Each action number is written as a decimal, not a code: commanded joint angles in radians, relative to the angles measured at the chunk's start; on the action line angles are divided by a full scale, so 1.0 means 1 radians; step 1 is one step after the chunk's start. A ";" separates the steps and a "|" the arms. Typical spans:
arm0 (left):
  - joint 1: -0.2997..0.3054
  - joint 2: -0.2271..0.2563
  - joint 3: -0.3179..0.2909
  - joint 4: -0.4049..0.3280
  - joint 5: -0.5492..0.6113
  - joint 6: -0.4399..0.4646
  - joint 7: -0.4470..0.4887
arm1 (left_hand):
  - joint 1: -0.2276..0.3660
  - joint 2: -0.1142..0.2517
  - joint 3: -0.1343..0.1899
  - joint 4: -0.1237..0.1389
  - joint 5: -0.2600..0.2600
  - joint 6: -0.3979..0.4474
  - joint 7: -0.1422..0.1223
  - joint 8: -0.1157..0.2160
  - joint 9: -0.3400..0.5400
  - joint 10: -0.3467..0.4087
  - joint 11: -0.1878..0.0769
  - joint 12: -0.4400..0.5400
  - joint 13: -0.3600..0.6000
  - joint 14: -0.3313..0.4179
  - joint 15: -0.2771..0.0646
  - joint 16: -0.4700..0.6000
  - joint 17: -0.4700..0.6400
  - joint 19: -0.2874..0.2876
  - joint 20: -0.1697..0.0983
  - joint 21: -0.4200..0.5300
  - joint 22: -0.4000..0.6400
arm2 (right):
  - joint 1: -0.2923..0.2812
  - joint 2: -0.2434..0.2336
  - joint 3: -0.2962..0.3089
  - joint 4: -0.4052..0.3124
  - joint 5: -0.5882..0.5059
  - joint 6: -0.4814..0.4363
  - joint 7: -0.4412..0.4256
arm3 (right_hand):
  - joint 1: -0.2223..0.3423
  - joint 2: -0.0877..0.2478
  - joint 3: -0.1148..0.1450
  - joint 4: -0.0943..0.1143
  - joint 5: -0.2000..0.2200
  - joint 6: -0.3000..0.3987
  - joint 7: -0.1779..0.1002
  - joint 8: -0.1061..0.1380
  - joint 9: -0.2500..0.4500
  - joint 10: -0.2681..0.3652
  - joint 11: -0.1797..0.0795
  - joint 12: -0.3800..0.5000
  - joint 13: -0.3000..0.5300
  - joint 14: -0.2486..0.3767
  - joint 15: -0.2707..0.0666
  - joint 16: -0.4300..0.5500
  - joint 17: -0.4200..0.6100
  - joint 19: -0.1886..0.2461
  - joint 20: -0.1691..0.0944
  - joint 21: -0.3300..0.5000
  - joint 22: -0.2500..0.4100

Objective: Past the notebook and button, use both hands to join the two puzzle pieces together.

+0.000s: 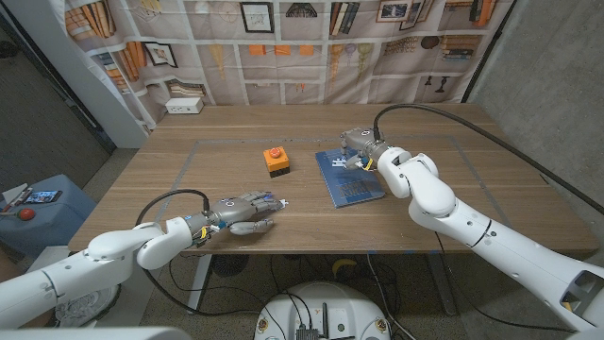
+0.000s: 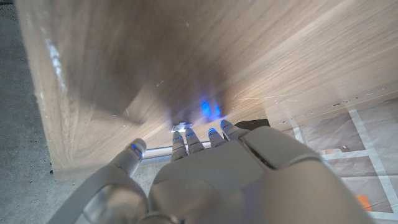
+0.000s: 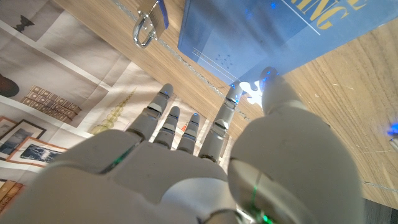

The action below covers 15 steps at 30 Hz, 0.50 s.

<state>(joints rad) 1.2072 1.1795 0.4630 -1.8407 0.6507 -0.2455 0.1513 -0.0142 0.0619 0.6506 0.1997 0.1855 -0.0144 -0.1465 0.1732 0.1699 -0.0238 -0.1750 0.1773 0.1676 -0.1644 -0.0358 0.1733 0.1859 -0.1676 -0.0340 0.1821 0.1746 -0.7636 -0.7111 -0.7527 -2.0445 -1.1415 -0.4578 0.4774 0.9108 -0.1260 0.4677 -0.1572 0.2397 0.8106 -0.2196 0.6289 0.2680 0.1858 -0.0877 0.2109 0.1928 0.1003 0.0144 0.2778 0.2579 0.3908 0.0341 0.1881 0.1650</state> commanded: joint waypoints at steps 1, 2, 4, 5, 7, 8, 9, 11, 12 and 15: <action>-0.005 0.019 0.017 -0.016 0.017 0.015 -0.008 | -0.004 0.112 -0.005 -0.003 0.005 0.001 0.006 0.005 0.002 0.002 0.007 0.004 0.003 -0.064 -0.089 0.008 0.002 -0.147 -0.066 0.005 0.005 | 0.012 0.016 -0.018 0.010 -0.003 -0.008 0.021 | 0.001 0.011 -0.001 0.002 -0.005 0.003 -0.003 0.001 0.004 0.010 -0.002 -0.003 0.003 0.001 0.010 0.003 0.006 -0.002 0.008 -0.001 0.005; -0.004 0.021 0.016 -0.018 0.015 0.018 -0.010 | -0.004 0.113 -0.005 -0.003 0.005 0.003 0.006 0.006 0.002 0.002 0.007 0.004 0.003 -0.064 -0.089 0.009 0.002 -0.146 -0.066 0.005 0.005 | 0.013 0.018 -0.021 0.010 -0.006 -0.010 0.024 | 0.001 0.012 -0.002 0.002 -0.005 0.002 -0.003 0.001 0.003 0.010 -0.002 -0.003 0.003 0.001 0.011 0.003 0.006 -0.002 0.009 -0.001 0.005; -0.002 0.024 0.016 -0.021 0.015 0.023 -0.013 | -0.004 0.113 -0.005 -0.004 0.005 0.003 0.006 0.006 0.002 0.002 0.008 0.004 0.003 -0.064 -0.089 0.009 0.002 -0.145 -0.065 0.006 0.005 | 0.014 0.022 -0.026 0.010 -0.011 -0.014 0.027 | 0.001 0.012 -0.002 0.002 -0.005 0.002 -0.003 0.000 0.003 0.010 -0.001 -0.003 0.003 0.001 0.010 0.003 0.006 -0.003 0.009 -0.001 0.005; -0.002 0.025 0.017 -0.022 0.017 0.024 -0.014 | -0.003 0.113 -0.005 -0.004 0.005 0.002 0.006 0.006 0.002 0.001 0.009 0.003 0.003 -0.064 -0.089 0.009 0.002 -0.145 -0.064 0.006 0.005 | 0.015 0.023 -0.029 0.009 -0.015 -0.015 0.031 | 0.001 0.012 -0.002 0.002 -0.005 0.002 -0.003 0.000 0.003 0.010 -0.001 -0.004 0.003 0.001 0.010 0.003 0.006 -0.003 0.009 -0.001 0.005; -0.003 0.026 0.018 -0.024 0.017 0.026 -0.016 | -0.003 0.114 -0.006 -0.004 0.005 0.002 0.006 0.006 0.002 0.000 0.012 0.003 0.003 -0.065 -0.088 0.009 0.001 -0.144 -0.064 0.007 0.005 | 0.013 0.024 -0.032 0.007 -0.019 -0.015 0.032 | 0.001 0.013 -0.002 0.002 -0.006 0.002 -0.003 0.000 0.003 0.011 -0.001 -0.004 0.003 0.001 0.011 0.003 0.006 -0.003 0.010 -0.001 0.005; -0.003 0.027 0.019 -0.024 0.020 0.028 -0.015 | -0.003 0.114 -0.006 -0.004 0.005 0.002 0.006 0.006 0.002 0.000 0.013 0.003 0.003 -0.066 -0.089 0.008 0.001 -0.144 -0.064 0.007 0.005 | 0.015 0.025 -0.035 0.007 -0.024 -0.017 0.039 | 0.001 0.013 -0.002 0.002 -0.006 0.002 -0.003 0.000 0.003 0.011 -0.001 -0.003 0.003 0.001 0.011 0.003 0.006 -0.003 0.010 -0.001 0.005; -0.004 0.027 0.020 -0.025 0.020 0.029 -0.018 | -0.002 0.114 -0.006 -0.005 0.006 0.002 0.006 0.006 0.002 0.000 0.013 0.003 0.003 -0.066 -0.088 0.008 0.001 -0.144 -0.064 0.007 0.005 | 0.015 0.027 -0.037 0.006 -0.027 -0.019 0.044 | 0.001 0.013 -0.002 0.002 -0.006 0.002 -0.003 0.000 0.003 0.011 -0.001 -0.004 0.003 0.002 0.013 0.004 0.006 -0.003 0.010 -0.001 0.005; -0.004 0.028 0.021 -0.028 0.023 0.034 -0.021 | -0.002 0.114 -0.006 -0.005 0.006 0.002 0.007 0.006 0.002 0.000 0.014 0.003 0.003 -0.066 -0.088 0.008 0.001 -0.143 -0.064 0.008 0.005 | 0.015 0.030 -0.039 0.006 -0.031 -0.021 0.048 | 0.001 0.014 -0.002 0.002 -0.006 0.002 -0.003 0.000 0.002 0.013 0.001 -0.003 0.003 0.002 0.013 0.003 0.006 -0.003 0.011 -0.001 0.005; -0.004 0.028 0.021 -0.030 0.024 0.038 -0.023 | -0.001 0.114 -0.006 -0.006 0.006 0.002 0.007 0.007 0.002 0.000 0.014 0.003 0.003 -0.066 -0.088 0.008 0.000 -0.143 -0.064 0.008 0.005 | 0.015 0.033 -0.042 0.006 -0.035 -0.023 0.053 | 0.001 0.014 -0.002 0.002 -0.006 0.002 -0.003 0.000 0.002 0.013 0.001 -0.003 0.003 0.002 0.013 0.003 0.006 -0.003 0.011 -0.001 0.005; -0.007 0.029 0.024 -0.031 0.024 0.039 -0.031 | 0.000 0.115 -0.006 -0.007 0.006 0.003 0.009 0.007 0.002 0.002 0.017 0.004 0.003 -0.066 -0.087 0.008 0.000 -0.143 -0.064 0.009 0.005 | 0.014 0.039 -0.048 0.003 -0.046 -0.028 0.062 | 0.002 0.016 -0.002 0.002 -0.006 0.002 -0.003 -0.001 0.002 0.014 0.003 -0.003 0.003 0.002 0.014 0.003 0.007 -0.003 0.012 0.000 0.005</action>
<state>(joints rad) 1.2029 1.2007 0.4791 -1.8611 0.6671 -0.2220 0.1379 -0.0141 0.0619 0.6482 0.1970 0.1855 -0.0106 -0.1427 0.1732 0.1694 -0.0255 -0.1621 0.1770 0.1657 -0.1643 -0.0358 0.1781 0.1860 -0.1676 -0.0340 0.1821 0.1746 -0.7522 -0.6896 -0.7807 -2.0382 -1.1569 -0.4707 0.5088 0.9036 -0.1184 0.4678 -0.1572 0.2397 0.8105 -0.2197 0.6288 0.2670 0.1916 -0.0817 0.2109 0.1927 0.0984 0.0235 0.2778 0.2628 0.3853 0.0396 0.1882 0.1649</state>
